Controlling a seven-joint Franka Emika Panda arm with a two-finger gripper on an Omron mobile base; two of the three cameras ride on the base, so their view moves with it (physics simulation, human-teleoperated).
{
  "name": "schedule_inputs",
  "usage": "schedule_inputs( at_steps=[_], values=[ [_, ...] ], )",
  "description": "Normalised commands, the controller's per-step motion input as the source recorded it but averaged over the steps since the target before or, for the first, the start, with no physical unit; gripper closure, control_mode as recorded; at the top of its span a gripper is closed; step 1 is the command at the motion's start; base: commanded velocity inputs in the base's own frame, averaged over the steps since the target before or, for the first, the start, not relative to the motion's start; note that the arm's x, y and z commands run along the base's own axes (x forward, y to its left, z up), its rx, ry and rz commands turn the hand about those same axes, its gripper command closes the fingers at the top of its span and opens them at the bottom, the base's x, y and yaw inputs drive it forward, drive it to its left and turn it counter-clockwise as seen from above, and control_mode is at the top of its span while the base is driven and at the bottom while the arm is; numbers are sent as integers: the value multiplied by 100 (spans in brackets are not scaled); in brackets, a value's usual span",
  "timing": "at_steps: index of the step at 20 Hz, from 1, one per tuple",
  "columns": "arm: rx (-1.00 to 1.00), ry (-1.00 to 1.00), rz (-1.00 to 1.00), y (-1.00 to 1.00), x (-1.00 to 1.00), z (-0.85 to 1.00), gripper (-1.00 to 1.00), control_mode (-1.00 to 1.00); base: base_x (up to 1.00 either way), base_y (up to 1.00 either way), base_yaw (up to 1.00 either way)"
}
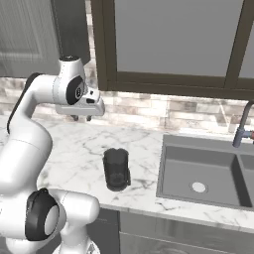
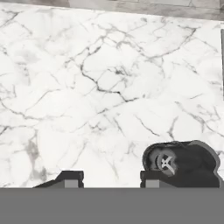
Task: Turn on the sink faucet and place the jug under the water for a few seconds to fill it up.
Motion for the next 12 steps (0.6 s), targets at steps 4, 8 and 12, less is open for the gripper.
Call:
schedule_inputs(
  at_steps=[4, 8, 12],
  values=[
    [0, -6, 0, 1, -18, 0, -100, -100, 0, 0, 0],
    [0, -2, 2, 4, -63, 0, -100, -100, 0, 0, 0],
    [0, 0, 0, 0, -61, 0, -100, -100, 0, 0, 0]
  ],
)
